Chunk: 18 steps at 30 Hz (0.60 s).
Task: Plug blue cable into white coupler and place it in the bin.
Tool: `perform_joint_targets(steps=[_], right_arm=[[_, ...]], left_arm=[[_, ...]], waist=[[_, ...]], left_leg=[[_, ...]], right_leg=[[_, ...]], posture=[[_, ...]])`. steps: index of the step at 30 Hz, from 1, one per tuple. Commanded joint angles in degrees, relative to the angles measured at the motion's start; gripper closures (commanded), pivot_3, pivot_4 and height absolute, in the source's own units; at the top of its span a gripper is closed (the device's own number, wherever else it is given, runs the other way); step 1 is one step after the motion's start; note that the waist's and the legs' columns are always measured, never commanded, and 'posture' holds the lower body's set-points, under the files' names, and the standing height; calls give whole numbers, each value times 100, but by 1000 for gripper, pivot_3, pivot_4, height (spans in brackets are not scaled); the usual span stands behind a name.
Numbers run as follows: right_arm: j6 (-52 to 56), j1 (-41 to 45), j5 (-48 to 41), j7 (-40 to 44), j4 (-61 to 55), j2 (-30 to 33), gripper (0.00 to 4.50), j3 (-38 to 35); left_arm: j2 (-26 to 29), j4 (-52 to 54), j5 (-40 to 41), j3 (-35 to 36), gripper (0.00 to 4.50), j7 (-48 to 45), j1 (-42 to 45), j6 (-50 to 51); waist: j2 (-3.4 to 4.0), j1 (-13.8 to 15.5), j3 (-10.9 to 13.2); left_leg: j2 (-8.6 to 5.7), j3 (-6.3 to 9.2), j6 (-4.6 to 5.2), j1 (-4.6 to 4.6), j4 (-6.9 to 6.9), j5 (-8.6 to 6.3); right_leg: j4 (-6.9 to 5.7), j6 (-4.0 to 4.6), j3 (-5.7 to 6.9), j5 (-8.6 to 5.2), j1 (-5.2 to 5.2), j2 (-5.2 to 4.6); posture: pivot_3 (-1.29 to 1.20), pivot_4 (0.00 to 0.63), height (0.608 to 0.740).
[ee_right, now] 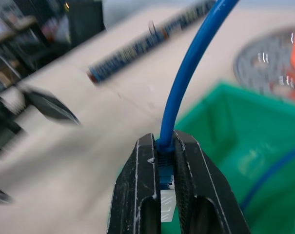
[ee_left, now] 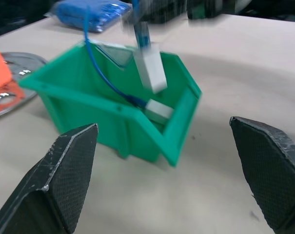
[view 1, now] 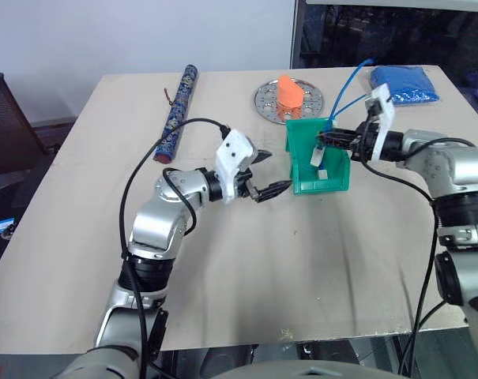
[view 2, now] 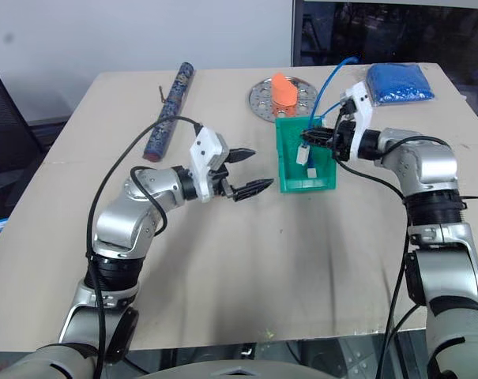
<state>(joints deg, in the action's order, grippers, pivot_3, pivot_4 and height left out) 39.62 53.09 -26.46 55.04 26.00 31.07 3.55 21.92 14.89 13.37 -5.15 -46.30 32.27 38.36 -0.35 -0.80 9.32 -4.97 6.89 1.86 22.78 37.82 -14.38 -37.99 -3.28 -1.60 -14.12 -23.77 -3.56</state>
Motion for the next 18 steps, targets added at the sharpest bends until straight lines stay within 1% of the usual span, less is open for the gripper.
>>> perform_joint_targets(steps=[1,5,7,8,10,13,14,15,18], right_arm=[[-691,483,487,9,746,-131,4500,41],[-1099,772,806,52,1353,-256,4500,17],[-1434,882,953,5,1637,-314,3758,-30],[-1649,964,1004,-140,1828,-353,3622,-121],[-2019,1127,1073,-377,2187,-404,2628,-290],[-2537,1341,1144,-725,2582,-432,1254,-537],[-2669,1398,1171,-832,2691,-433,735,-601],[-2854,1437,1216,-1006,2771,-409,119,-677],[-3341,1423,1320,-1362,2785,-312,119,-865]], left_arm=[[-34,572,-76,37,63,659,281,583],[58,988,53,119,63,977,371,1174],[183,1244,186,194,0,1019,455,1516],[221,1377,297,277,0,1042,519,1719],[338,1551,446,345,0,1058,622,1992],[412,1708,670,446,0,1133,762,2289],[429,1724,712,452,0,1161,790,2336],[436,1741,748,452,0,1191,789,2368],[399,1787,870,500,0,1300,738,2480]], waist=[[0,-9,0],[0,-16,0],[0,-17,0],[0,-19,0],[-1,-19,1],[0,-13,2],[-1,-13,1],[-1,-15,2],[-1,-14,2]], left_leg=[[0,-1,0,1,-1,0],[0,-11,-1,6,-8,1],[1,-10,-1,6,-12,1],[2,-11,-2,6,-13,1],[2,-10,-3,6,-15,1],[2,-12,-4,6,-16,2],[1,-14,-4,6,-16,2],[1,-14,-4,6,-16,2],[1,-15,-5,6,-17,3]], right_leg=[[0,0,0,0,-1,0],[0,0,-1,0,-14,1],[2,0,0,0,-15,1],[2,0,0,0,-16,3],[1,0,-1,0,-17,3],[2,0,0,0,-17,2],[2,0,0,0,-17,1],[4,0,0,0,-17,1],[4,0,-1,0,-17,2]], posture=[[0,150,740],[0,150,740],[0,150,740],[0,150,740],[0,150,740],[0,150,740],[0,150,740],[0,150,740],[0,150,740]])
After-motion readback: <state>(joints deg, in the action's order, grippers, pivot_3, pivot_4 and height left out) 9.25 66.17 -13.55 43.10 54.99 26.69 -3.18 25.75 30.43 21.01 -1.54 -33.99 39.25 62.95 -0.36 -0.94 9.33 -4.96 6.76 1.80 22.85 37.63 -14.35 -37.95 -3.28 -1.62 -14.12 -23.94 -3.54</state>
